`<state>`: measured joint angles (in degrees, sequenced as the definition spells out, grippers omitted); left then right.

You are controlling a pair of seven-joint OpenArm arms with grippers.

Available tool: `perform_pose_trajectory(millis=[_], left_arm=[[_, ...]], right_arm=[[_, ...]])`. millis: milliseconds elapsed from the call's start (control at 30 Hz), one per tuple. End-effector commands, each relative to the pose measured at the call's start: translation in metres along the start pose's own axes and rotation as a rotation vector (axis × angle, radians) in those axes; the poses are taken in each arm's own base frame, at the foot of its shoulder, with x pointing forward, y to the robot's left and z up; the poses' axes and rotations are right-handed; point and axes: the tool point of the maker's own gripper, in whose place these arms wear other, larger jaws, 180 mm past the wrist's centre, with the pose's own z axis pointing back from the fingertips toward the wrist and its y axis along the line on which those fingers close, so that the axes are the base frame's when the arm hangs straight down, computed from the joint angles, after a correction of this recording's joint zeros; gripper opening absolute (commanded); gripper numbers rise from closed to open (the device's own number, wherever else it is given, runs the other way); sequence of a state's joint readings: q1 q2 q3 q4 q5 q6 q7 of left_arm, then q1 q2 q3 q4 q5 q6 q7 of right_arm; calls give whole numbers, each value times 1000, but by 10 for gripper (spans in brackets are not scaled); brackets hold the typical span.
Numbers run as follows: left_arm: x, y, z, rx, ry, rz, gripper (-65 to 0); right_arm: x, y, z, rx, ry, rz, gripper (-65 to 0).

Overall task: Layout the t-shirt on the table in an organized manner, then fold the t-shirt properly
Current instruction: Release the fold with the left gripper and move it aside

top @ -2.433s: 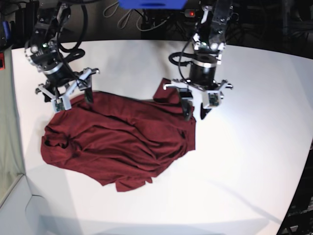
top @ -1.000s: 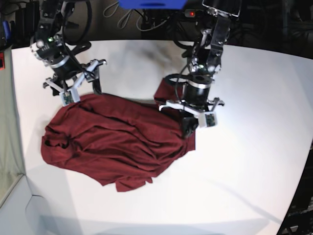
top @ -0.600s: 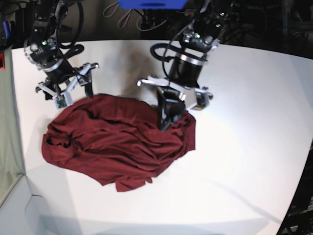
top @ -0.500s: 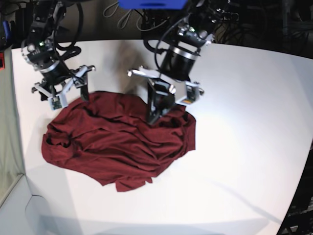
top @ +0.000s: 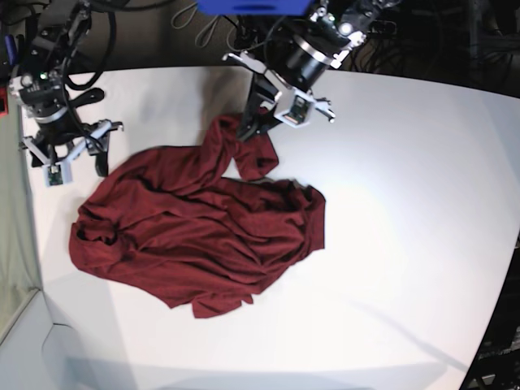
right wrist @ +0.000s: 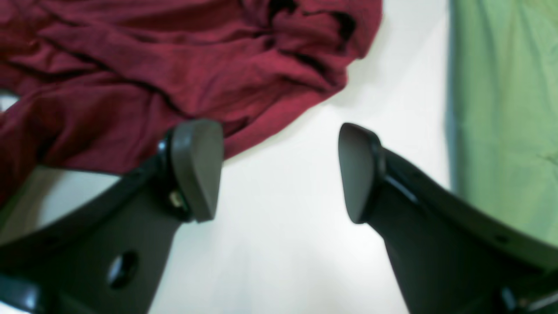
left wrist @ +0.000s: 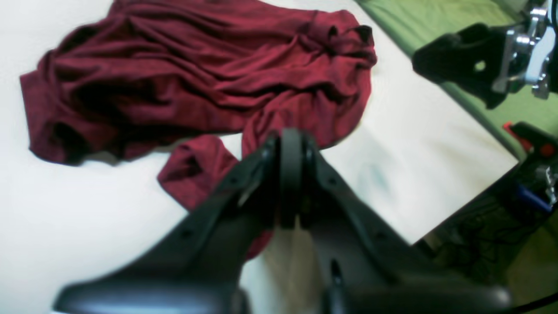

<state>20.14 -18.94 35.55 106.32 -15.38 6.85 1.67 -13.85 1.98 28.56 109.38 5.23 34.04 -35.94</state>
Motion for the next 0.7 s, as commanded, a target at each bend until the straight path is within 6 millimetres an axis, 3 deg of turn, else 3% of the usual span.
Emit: perform_pose_trajectory(millis=[0, 200, 367, 467, 600, 667], left_arm=[[10, -3, 3, -17, -36, -6, -604], [-1, 5, 14, -9, -1, -26, -349], [12, 18, 13, 18, -33, -45, -168], [27, 47, 7, 120, -84, -34, -130], [32, 93, -13, 278, -126, 16, -132], [27, 107, -26, 315, -124, 32, -132]], right_arm=[[14, -3, 2, -3, -52, 5, -231], [12, 3, 1, 4, -52, -14, -231], [11, 4, 2, 5, -50, -16, -231], [11, 4, 1, 5, -49, -16, -231], [10, 4, 1, 7, -44, -16, -231], [10, 5, 1, 7, -44, -17, -231]])
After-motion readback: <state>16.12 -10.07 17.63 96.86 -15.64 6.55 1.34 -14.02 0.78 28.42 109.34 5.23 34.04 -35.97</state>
